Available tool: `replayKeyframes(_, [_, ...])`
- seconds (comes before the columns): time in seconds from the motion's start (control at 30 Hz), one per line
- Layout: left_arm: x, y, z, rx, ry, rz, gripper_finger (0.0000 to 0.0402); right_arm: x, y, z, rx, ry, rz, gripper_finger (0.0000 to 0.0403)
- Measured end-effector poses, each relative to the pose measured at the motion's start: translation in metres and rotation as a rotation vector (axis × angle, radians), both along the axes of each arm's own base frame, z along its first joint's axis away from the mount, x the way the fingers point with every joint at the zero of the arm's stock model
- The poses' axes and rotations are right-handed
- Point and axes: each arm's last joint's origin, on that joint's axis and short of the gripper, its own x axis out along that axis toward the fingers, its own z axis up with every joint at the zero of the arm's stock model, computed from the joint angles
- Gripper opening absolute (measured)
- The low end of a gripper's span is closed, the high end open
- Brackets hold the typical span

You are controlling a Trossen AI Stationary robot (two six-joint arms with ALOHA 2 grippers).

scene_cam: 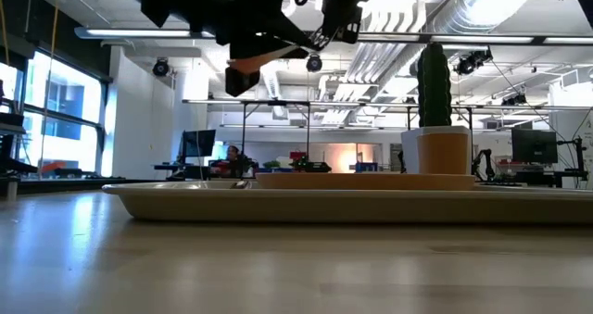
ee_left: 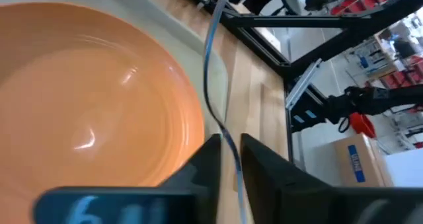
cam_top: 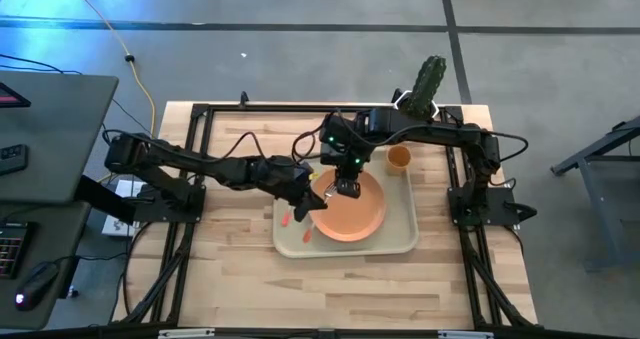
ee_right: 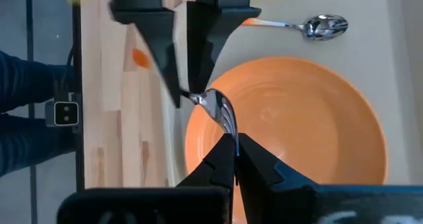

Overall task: Pick and place plate/cup/fork/spoon on tray
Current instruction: Put the orange fork on the brown serving tray to the left of the orange plate

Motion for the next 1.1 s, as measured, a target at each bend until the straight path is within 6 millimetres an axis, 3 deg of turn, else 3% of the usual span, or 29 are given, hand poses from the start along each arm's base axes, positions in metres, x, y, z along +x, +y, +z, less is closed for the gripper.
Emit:
replayKeyframes(0.1, [0.0,0.001,0.0,-0.024,0.013,0.019,0.0009,0.0,0.0,0.0,-0.002,-0.001,-0.006,0.0])
replayKeyframes(0.3, [-0.004,0.002,-0.004,-0.074,0.083,0.147,0.0004,0.005,-0.004,0.001,-0.093,-0.008,-0.174,0.0024])
replayKeyframes(0.53, [-0.041,0.013,-0.05,-0.164,0.29,0.402,0.0002,0.003,-0.01,0.0,-0.294,0.034,-0.526,0.0098])
replayKeyframes(0.67, [-0.056,0.031,-0.073,-0.209,0.327,0.48,0.0002,0.008,0.004,0.002,-0.28,-0.011,-0.521,0.0121])
replayKeyframes(0.77, [-0.054,0.039,-0.074,-0.23,0.268,0.476,0.0002,0.01,0.011,0.003,-0.268,-0.031,-0.522,0.0125])
replayKeyframes(0.87, [-0.055,0.046,-0.09,-0.237,0.316,0.512,0.0001,0.01,0.015,0.003,-0.258,-0.027,-0.538,0.0126])
replayKeyframes(1.1, [-0.044,0.046,-0.103,-0.29,0.299,0.48,0.0006,0.008,0.029,0.001,-0.233,0.006,-0.55,0.0126])
